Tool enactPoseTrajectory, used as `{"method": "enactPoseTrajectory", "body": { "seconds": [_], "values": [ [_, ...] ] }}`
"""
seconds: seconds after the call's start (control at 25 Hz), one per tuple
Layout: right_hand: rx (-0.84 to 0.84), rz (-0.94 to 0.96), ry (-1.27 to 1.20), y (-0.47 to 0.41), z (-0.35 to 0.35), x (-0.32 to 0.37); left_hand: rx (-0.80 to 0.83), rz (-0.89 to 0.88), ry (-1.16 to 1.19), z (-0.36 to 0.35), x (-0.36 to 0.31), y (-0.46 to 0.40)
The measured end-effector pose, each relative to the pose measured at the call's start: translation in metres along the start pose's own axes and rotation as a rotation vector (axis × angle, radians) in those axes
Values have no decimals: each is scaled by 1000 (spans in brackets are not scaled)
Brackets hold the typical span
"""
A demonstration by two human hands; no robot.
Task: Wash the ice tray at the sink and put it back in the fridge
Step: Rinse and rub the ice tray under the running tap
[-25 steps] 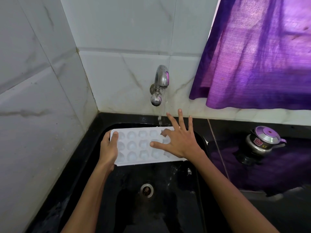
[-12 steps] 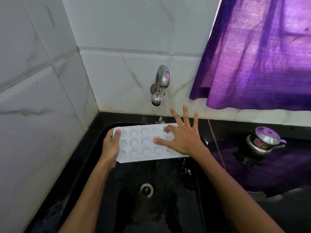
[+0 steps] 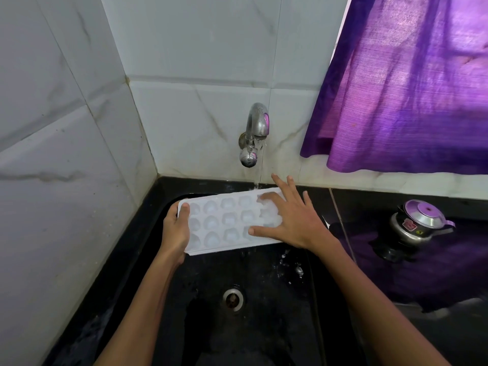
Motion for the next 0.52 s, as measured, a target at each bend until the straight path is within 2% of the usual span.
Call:
{"method": "enactPoseTrajectory", "body": {
  "seconds": [0.16,0.52],
  "values": [
    [45,43,-3,17,-8,2,1,-4,-15,2,-1,-2],
    [-5,131,343,16,-10,10,22,-39,-67,0,-6,0]
  ]
}}
Point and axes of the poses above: each hand's wrist, its own y-axis away from the middle knuckle, its own z-axis out of the back of the hand, x = y × z, the point moved 9 cm from there along -y, towards the middle knuckle, and after that the axes turned 9 degrees about -y, right-handed, at the moved point
